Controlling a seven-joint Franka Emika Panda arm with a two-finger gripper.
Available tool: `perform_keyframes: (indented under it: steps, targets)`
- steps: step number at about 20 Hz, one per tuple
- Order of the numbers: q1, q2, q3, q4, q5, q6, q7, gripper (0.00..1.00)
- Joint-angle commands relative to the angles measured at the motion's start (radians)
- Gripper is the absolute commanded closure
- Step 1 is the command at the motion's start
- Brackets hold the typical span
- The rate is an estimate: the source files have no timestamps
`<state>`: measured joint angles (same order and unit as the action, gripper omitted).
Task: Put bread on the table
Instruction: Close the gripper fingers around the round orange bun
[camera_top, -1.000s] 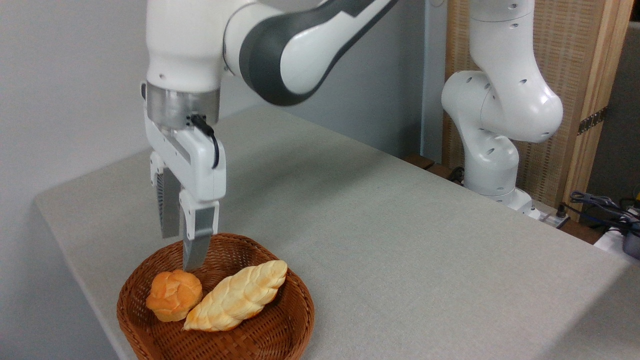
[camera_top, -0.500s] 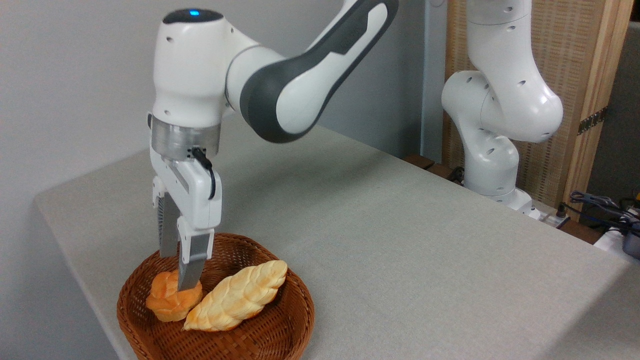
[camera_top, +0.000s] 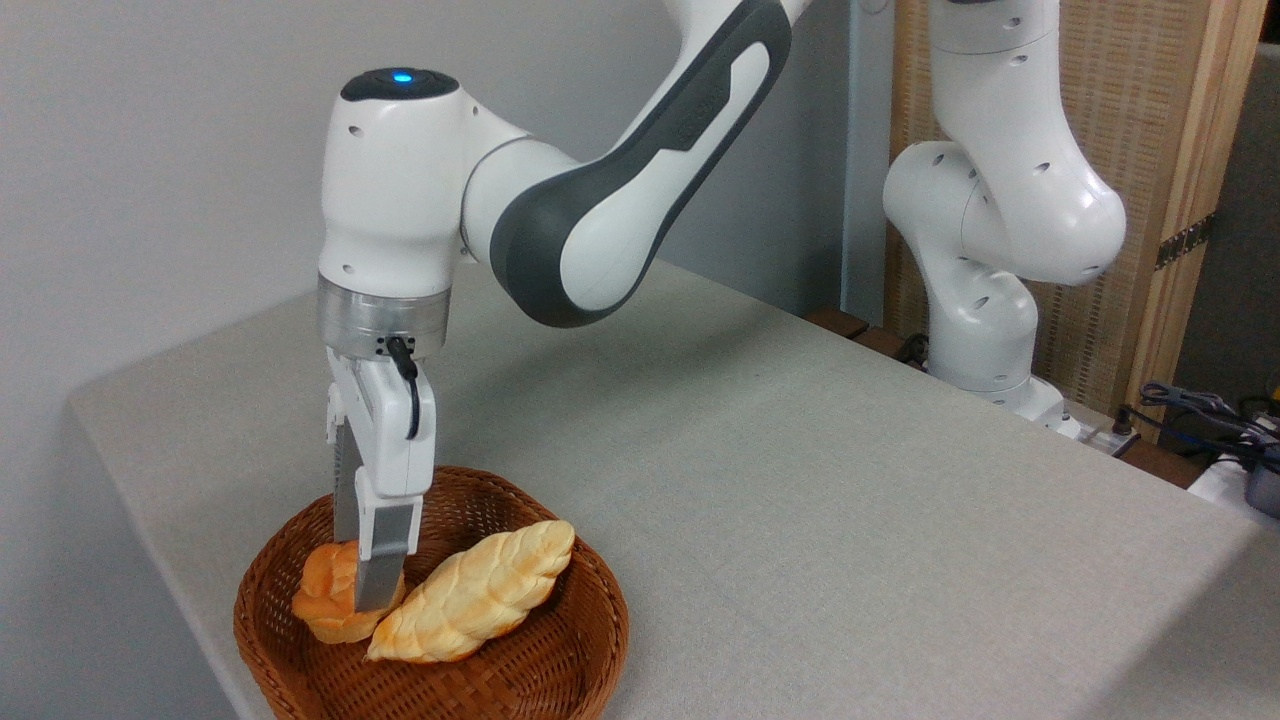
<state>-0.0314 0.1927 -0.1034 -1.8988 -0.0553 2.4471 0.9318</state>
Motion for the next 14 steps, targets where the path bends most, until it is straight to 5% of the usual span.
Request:
perform_keyframes:
  steps: [1,4,6,8,14]
  targets:
    - [0.002,0.013,-0.001,-0.014,0.009,0.047,0.012,0.00]
    - [0.002,0.030,-0.010,-0.013,0.009,0.056,0.012,0.00]
    - [0.004,0.031,-0.019,-0.014,0.008,0.067,0.012,0.23]
    - [0.004,0.033,-0.019,-0.014,0.008,0.067,0.012,0.55]
    - [0.004,0.033,-0.019,-0.013,0.008,0.069,0.012,0.61]
